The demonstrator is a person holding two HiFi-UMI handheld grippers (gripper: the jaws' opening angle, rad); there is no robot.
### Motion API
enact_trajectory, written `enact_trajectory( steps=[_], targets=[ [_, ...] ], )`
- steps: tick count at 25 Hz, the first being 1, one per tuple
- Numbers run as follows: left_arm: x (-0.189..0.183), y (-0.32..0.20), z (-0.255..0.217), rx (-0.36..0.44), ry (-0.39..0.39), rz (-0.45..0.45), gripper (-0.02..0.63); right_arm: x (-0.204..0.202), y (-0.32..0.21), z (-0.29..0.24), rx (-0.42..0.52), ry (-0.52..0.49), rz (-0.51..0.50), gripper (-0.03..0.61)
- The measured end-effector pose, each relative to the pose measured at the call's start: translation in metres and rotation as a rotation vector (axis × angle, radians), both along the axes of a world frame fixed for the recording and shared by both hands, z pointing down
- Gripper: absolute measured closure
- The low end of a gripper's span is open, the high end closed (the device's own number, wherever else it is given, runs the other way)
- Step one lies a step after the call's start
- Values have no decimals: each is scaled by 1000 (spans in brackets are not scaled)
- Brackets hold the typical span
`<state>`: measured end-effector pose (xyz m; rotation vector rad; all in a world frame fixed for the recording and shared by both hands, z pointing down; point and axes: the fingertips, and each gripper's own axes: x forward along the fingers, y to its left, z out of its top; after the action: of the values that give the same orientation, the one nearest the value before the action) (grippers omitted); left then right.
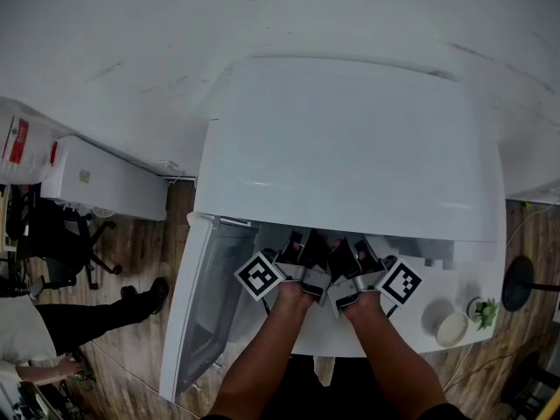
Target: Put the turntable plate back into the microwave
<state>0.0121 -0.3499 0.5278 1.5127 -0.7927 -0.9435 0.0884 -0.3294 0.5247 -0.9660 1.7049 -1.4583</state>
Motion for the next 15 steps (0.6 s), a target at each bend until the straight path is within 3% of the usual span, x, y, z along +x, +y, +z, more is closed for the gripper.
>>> enact_trajectory(
  steps=[7,11,15],
  targets=[
    [8,13,13,-20,-210,78,492,7,-3,6,-18,8,31,494],
    [8,20,16,56,-430,129,466,9,-5,13,-43,49,57,498],
    [12,30,21,66,-596,140,459,11,-8,16,-51,89,65,506]
  ],
)
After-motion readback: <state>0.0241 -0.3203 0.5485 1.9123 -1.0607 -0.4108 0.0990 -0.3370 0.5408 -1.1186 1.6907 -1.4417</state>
